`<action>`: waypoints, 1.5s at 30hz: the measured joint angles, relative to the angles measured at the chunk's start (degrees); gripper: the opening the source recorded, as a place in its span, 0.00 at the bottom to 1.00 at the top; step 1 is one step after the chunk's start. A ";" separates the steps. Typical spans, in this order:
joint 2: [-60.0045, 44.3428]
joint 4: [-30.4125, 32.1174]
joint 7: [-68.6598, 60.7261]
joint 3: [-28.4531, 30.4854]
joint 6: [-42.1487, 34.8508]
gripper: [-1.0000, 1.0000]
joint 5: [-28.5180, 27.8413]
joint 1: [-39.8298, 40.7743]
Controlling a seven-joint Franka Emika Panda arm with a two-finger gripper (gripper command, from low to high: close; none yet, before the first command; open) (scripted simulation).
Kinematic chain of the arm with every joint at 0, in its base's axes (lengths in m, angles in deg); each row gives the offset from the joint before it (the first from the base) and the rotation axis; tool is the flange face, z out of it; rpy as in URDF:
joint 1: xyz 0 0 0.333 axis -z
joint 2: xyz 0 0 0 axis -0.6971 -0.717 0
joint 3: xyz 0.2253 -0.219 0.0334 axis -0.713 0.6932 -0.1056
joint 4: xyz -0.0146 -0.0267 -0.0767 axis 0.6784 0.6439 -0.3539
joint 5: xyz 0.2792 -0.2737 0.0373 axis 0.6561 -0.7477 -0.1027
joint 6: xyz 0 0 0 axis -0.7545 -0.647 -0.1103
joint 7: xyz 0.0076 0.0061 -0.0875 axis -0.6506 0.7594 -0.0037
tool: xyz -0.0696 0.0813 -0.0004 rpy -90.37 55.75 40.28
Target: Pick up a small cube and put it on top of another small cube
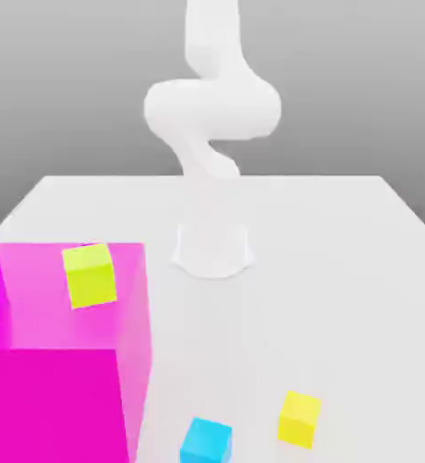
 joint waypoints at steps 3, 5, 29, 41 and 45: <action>-5.60 0.46 -7.60 3.57 1.69 0.50 1.90 -3.83; -9.18 0.75 -12.59 5.75 2.75 0.50 3.31 -6.13; -50.86 4.48 -69.16 13.74 16.25 0.50 15.95 -15.01; -67.16 3.83 -79.83 9.68 27.48 0.00 15.09 -11.07; -68.15 3.62 -80.25 9.10 28.11 0.00 15.62 -10.59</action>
